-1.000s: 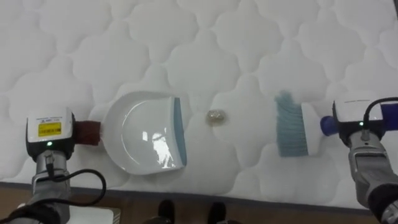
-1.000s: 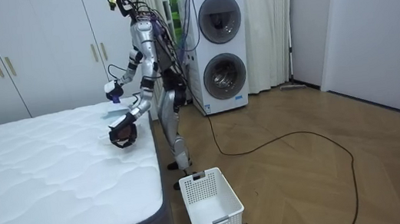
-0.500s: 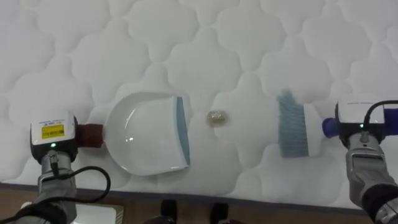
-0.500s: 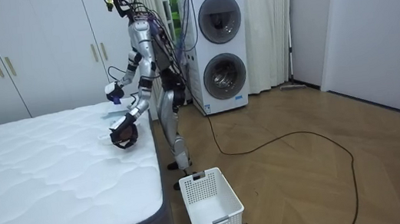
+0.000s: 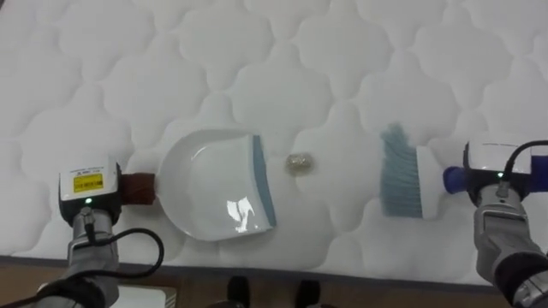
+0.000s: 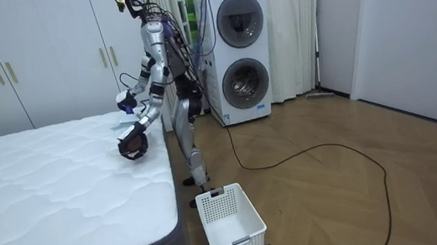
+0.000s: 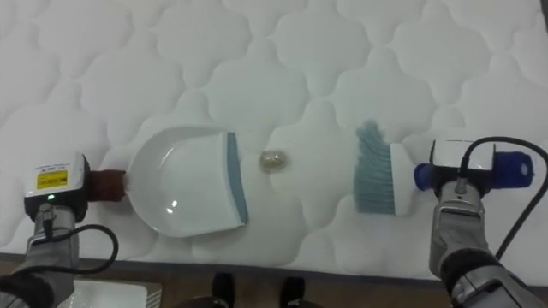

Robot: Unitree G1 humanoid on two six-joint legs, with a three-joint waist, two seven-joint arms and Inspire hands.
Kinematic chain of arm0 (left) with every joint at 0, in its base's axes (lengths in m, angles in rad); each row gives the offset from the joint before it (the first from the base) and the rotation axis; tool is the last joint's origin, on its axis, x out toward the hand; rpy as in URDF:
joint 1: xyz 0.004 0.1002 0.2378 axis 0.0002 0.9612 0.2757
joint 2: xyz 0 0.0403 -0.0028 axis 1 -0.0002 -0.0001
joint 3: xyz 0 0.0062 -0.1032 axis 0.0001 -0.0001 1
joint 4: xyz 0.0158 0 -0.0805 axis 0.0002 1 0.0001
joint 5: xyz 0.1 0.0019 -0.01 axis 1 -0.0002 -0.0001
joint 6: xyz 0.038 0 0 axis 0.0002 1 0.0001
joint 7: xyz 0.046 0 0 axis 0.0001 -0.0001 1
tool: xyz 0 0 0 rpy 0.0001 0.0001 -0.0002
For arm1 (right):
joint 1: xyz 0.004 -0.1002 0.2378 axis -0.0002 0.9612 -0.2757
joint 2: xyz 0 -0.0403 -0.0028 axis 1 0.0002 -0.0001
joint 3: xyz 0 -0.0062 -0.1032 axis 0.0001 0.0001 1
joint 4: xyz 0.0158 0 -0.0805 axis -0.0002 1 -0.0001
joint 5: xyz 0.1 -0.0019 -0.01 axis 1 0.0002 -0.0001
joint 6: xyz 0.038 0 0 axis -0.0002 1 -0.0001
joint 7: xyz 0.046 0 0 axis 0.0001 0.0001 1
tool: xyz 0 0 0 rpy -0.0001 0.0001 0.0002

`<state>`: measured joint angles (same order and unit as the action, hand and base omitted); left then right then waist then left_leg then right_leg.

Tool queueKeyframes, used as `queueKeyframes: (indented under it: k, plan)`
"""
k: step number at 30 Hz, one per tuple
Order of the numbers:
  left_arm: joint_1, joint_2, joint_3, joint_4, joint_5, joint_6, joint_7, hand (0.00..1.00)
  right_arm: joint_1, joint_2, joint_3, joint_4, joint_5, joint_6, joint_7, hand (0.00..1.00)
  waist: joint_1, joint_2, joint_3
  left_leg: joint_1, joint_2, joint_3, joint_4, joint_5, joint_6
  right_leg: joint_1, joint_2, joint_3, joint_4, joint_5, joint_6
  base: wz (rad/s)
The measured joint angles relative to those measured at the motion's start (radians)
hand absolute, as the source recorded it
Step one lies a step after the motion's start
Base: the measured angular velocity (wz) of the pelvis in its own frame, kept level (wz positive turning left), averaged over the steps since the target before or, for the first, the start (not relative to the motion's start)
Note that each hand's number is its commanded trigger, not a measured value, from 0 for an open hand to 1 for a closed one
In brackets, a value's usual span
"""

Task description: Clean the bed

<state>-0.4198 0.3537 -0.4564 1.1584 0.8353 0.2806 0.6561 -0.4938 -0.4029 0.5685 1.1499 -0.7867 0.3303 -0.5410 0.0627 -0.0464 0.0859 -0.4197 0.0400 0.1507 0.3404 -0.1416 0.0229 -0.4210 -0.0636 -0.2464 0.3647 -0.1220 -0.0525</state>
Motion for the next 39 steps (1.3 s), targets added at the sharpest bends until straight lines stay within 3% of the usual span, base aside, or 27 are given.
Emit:
queueKeyframes:
  k: [7,21,31,39]
  plan:
    - [-0.002,-0.021,0.004,0.000,0.002,0.003,-0.013,1.00,0.000,0.002,0.002,-0.036,-0.003,0.013,0.032,1.00,0.000,0.001,-0.0002,0.010,0.003,0.002,-0.020,0.008,-0.011,0.002,0.006,0.000,-0.006,0.003,-0.005,-0.01]
    - [0.012,-0.022,0.003,0.001,0.001,0.019,-0.043,1.00,0.002,0.019,0.085,-0.101,-0.043,0.054,0.108,1.00,0.002,0.008,-0.0025,0.060,0.013,0.013,-0.037,0.022,-0.019,0.047,0.015,0.003,-0.037,0.013,-0.020,-0.03]
    - [0.015,-0.025,0.004,0.001,0.002,0.019,-0.038,1.00,0.002,0.035,0.087,-0.118,-0.054,0.055,0.162,1.00,0.001,0.011,-0.0046,0.065,0.015,0.012,-0.039,0.025,-0.024,0.052,0.017,-0.003,-0.040,0.016,-0.025,0.00]
    - [0.019,-0.026,0.003,0.001,0.003,0.019,-0.038,1.00,0.004,0.053,0.088,-0.168,-0.154,0.076,0.236,1.00,-0.001,0.016,-0.0077,0.066,0.016,0.011,-0.037,0.027,-0.026,0.054,0.018,-0.003,-0.040,0.018,-0.027,0.00]
